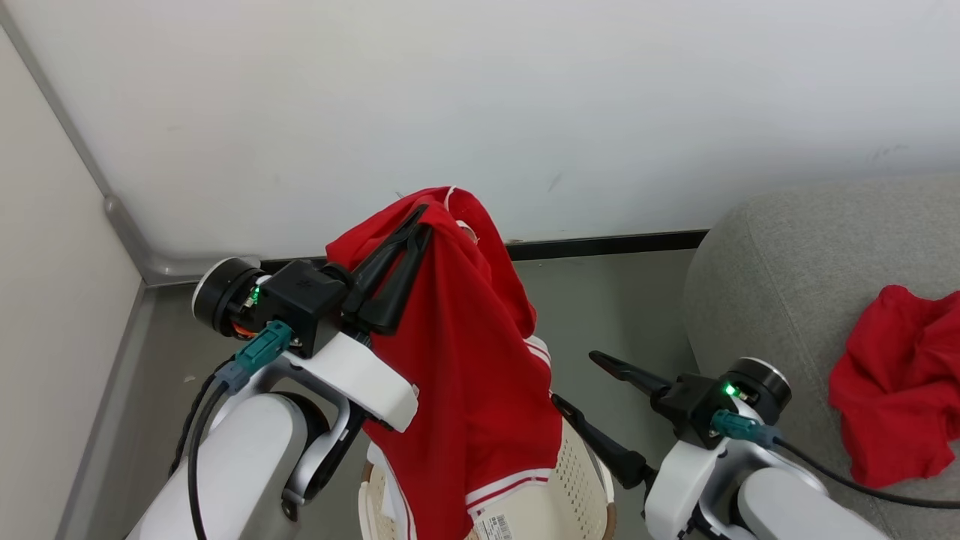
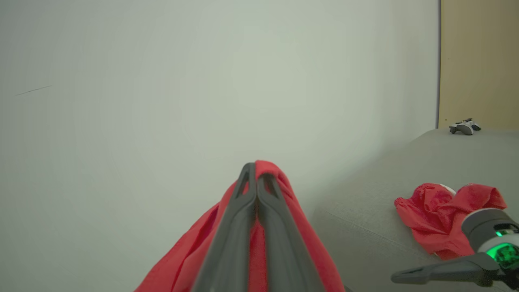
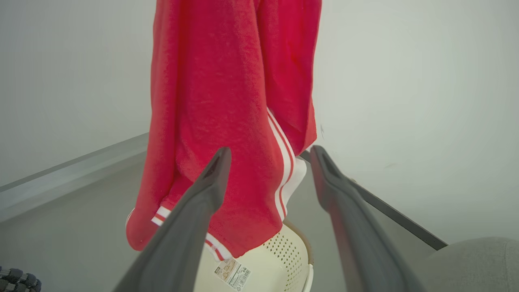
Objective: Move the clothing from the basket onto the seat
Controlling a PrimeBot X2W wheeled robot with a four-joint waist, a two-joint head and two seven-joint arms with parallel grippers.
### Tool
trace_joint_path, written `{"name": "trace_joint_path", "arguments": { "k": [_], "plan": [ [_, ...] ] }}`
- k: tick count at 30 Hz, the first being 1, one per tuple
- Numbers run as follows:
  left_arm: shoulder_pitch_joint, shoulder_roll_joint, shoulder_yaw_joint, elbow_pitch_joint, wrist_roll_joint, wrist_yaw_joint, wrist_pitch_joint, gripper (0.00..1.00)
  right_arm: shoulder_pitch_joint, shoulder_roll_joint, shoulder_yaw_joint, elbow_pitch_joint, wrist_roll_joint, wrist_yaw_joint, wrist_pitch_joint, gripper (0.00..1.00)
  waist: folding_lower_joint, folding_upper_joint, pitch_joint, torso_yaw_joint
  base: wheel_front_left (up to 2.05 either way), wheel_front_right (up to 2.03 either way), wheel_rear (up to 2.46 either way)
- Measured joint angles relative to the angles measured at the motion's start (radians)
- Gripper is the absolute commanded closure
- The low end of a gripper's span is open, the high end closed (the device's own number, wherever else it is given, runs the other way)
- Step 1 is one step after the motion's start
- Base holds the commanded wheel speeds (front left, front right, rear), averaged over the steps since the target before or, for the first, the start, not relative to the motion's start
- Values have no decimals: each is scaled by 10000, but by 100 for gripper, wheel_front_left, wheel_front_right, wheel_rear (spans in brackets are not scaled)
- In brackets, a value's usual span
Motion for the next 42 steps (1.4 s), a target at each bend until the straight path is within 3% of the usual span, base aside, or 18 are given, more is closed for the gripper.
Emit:
{"name": "trace_joint_path", "arguments": {
  "k": [17, 31, 32, 34, 37, 38, 39, 40, 42],
  "plan": [
    [-392, -307, -456, -709, -336, -623, 42, 100, -1298, -943, 1486, 13, 1093, 0, 345, 0, 0, 0, 62, 59, 0, 0, 0],
    [-499, -616, -775, -823, -499, -872, 190, 100, -2516, -959, 3528, 238, 2119, 0, 464, 0, 0, 0, 57, 350, 0, 0, 0],
    [-500, -623, -788, -823, -500, -872, 190, 100, -2565, -941, 3659, 259, 2199, 0, 464, 6, 0, 0, 55, 368, 0, 0, 0],
    [-500, -625, -794, -823, -529, -903, 244, 100, -2629, -932, 3845, 290, 2290, 0, 460, 52, 0, 0, 50, 397, 0, 0, 0],
    [-500, -621, -794, -819, -575, -903, 261, 100, -2690, -941, 4065, 332, 2337, 0, 414, 77, 0, 0, 42, 411, 0, 0, 0],
    [-500, -617, -790, -815, -577, -903, 261, 100, -2755, -943, 4149, 359, 2343, 0, 360, 94, 0, 0, 38, 413, 0, 0, 0],
    [-500, -616, -779, -809, -593, -903, 261, 100, -2826, -945, 4197, 378, 2360, 0, 305, 94, 0, 0, 33, 411, 0, 0, 0],
    [-500, -608, -759, -796, -600, -901, 261, 100, -2873, -951, 4232, 387, 2385, 0, 242, 100, 0, 0, 29, 406, 0, 0, 0],
    [-498, -606, -717, -750, -627, -901, 261, 100, -2969, -982, 4364, 424, 2433, 0, 88, 100, 1, 0, 18, 385, 0, 0, 0]
  ]
}}
